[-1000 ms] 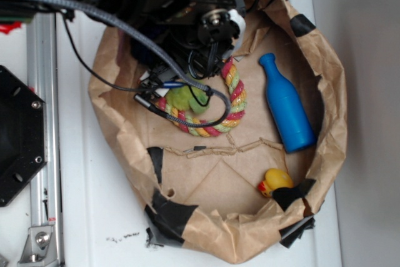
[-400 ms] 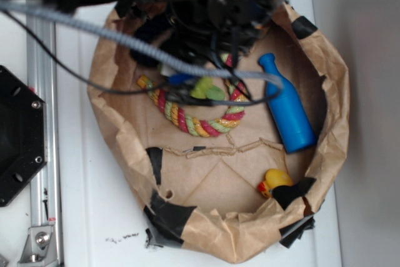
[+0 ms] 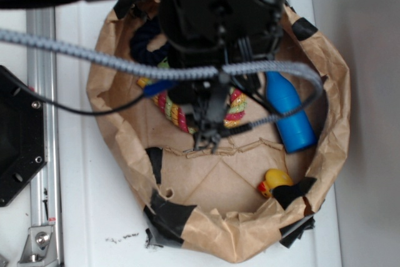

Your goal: Grab the green animal.

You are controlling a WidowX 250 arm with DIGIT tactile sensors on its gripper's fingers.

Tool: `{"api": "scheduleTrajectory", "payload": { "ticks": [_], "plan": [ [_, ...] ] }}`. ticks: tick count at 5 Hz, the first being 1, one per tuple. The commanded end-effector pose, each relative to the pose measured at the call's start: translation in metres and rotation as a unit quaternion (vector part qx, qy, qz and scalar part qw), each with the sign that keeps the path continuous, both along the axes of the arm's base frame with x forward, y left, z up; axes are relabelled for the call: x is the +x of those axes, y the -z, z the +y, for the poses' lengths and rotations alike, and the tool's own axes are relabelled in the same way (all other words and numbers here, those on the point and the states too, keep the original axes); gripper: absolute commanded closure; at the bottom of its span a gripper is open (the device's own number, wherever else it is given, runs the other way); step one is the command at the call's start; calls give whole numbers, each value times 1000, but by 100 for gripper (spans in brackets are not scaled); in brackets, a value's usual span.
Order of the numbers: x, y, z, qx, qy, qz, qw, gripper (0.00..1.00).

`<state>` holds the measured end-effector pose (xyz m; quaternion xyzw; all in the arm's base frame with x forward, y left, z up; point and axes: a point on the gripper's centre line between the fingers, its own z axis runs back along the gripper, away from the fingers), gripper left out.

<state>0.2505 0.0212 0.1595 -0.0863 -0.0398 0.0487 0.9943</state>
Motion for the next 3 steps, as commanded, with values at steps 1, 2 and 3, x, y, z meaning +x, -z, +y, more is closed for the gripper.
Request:
{"api": "scheduleTrajectory", "payload": {
  "ticks": [1,2,3],
  "plan": [
    [-2,18,24,-55,152,-26,987,0],
    [1,42,43,-5,237,-18,971,0],
    [4,73,48,36,271,-8,962,0]
  ]
}}
